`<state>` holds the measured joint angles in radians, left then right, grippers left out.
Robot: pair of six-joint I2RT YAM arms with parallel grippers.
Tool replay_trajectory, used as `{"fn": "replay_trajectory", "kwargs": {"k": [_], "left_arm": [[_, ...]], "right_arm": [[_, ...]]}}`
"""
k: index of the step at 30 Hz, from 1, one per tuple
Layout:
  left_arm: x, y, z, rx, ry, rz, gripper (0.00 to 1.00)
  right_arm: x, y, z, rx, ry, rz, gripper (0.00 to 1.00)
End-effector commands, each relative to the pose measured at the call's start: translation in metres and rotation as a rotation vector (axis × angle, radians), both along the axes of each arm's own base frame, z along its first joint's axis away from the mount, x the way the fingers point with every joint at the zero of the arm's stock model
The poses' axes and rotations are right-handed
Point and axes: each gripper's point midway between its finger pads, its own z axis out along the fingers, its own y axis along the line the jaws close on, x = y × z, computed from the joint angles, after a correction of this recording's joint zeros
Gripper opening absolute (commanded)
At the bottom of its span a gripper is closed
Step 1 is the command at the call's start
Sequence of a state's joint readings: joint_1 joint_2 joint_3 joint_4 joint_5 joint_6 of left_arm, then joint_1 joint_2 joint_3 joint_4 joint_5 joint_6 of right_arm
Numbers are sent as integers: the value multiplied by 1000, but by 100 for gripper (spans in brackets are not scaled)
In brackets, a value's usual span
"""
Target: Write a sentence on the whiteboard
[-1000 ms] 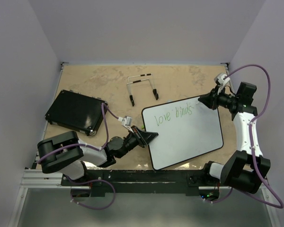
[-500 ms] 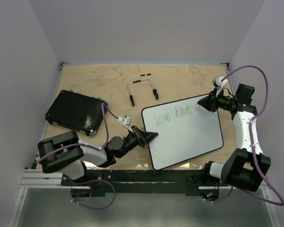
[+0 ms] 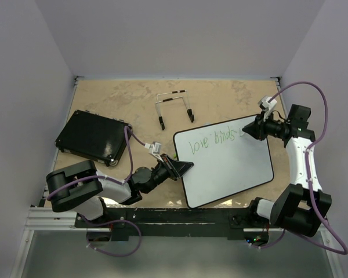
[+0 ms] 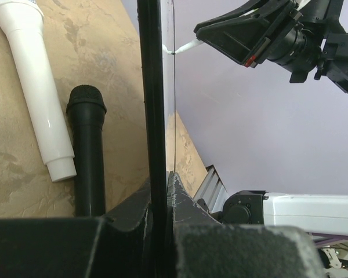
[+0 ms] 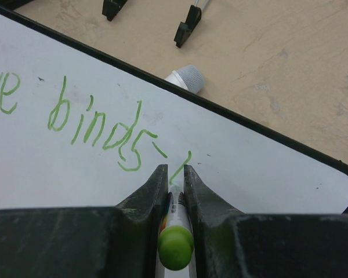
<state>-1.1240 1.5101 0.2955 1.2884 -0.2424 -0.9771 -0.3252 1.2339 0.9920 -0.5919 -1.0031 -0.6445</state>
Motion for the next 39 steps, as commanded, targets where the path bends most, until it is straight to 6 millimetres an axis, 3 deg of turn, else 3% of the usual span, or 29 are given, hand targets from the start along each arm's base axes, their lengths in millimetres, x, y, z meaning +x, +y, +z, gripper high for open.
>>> {"fn": "replay_trajectory", "kwargs": {"k": [1, 19, 28, 39], "left_arm": [[4, -1, 26, -25, -131, 10, 0], [3, -2, 25, -26, -131, 5, 0], [3, -2, 27, -32, -133, 6, 0], [3, -2, 26, -32, -132, 5, 0]], "right_arm": [[7, -8, 12, -52, -55, -55, 0], [37, -12, 37, 12, -125, -99, 0], [30, -9, 27, 5, -93, -63, 0], [4, -3, 8, -40, -30, -4, 0]]}}
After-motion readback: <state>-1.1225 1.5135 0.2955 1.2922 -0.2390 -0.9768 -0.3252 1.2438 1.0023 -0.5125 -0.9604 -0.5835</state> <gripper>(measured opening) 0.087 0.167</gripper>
